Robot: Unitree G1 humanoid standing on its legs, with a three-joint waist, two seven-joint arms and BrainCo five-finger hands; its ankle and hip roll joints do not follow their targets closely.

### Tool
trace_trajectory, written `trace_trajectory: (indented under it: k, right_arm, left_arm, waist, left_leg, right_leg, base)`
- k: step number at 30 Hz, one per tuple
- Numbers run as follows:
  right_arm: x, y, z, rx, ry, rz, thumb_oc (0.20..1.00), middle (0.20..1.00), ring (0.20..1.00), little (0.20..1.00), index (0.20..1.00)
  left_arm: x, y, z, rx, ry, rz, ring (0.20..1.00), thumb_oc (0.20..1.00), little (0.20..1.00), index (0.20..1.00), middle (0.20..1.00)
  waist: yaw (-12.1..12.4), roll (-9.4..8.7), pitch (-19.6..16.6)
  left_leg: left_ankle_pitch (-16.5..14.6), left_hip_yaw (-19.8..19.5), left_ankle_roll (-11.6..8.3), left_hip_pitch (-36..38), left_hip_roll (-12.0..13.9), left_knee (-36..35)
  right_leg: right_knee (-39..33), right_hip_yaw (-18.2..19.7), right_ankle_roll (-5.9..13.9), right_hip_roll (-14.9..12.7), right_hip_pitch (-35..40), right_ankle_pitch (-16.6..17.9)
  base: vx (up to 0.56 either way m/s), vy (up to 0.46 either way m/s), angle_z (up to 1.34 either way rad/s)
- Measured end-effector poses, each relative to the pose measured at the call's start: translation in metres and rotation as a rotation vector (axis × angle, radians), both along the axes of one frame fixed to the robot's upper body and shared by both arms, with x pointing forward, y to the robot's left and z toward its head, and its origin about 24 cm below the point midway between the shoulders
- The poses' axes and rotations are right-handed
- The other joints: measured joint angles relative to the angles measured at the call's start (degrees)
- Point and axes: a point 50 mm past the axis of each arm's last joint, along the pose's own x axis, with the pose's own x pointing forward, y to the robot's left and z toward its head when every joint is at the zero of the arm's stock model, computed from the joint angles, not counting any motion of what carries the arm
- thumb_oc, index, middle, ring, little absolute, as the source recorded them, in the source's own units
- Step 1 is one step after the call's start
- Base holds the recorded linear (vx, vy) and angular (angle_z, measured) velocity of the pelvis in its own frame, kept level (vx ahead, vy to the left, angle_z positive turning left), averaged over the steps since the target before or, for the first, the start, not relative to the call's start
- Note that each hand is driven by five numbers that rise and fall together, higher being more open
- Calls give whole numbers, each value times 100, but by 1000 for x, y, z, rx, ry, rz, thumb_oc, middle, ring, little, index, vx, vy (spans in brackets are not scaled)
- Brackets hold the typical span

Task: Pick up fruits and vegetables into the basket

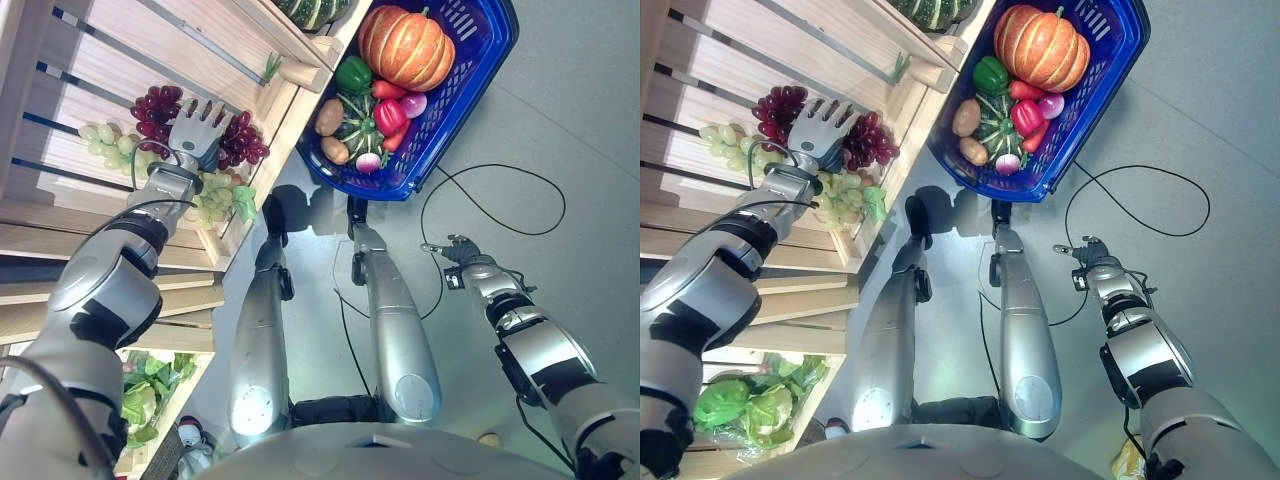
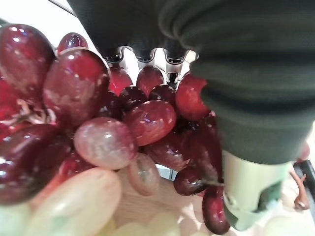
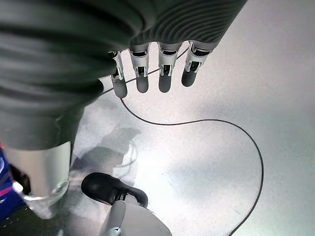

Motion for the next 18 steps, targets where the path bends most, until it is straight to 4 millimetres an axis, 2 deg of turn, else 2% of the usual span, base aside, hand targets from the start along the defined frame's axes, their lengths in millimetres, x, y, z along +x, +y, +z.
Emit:
trace_trajectory:
  k: [10,18]
  right_arm:
    - [9,3,9,0,-31,10,1000,1000,1000,1000,1000]
    - [9,3,10,-1,-32,10,1000,1000,1000,1000,1000]
  left_arm:
    - [0,1,-1,-16,0,19,1000,1000,1000,1000,1000]
    - [0,2,0,-25,-13,21,1000,1000,1000,1000,1000]
  waist:
    - [-7,-12,-4]
    - [-8,-51,-7]
  left_leg:
    - [-57,12,-7,-102,58,87]
    - [-83,6,-12,-210,64,177]
  right_leg:
    - [-7,11,1,23,-69,0]
    - [-1,13,1,39,-141,2]
  base:
    - [0,0,0]
    - [0,0,0]
